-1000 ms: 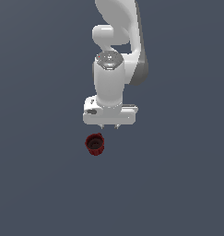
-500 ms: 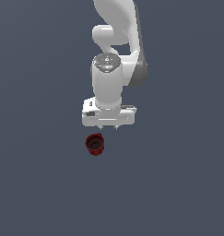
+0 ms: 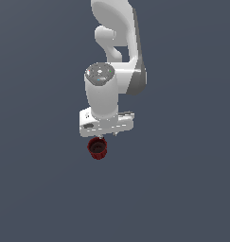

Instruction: Pick up the object and move it to a goal position.

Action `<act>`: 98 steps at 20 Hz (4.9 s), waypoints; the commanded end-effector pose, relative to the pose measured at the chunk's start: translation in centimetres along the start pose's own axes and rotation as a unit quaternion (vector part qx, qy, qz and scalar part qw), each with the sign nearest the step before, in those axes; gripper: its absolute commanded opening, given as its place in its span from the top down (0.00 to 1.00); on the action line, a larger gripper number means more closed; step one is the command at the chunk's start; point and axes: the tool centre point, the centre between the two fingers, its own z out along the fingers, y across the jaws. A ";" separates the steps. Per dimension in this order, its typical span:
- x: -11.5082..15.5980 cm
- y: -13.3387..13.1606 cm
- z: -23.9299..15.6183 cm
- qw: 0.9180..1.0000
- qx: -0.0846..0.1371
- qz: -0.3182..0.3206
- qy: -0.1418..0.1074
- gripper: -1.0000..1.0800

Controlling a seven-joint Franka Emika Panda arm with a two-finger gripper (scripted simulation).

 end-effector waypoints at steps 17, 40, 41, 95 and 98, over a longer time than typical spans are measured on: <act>1.9 5.1 3.2 0.982 0.071 -0.173 -0.023 0.38; 2.4 9.6 5.6 0.941 0.142 -0.308 -0.001 0.38; 2.4 9.7 5.7 0.941 0.143 -0.308 -0.001 0.38; 1.7 -10.1 -8.4 0.940 0.142 -0.309 -0.002 1.00; 1.8 -12.8 -10.9 0.940 0.142 -0.309 -0.002 1.00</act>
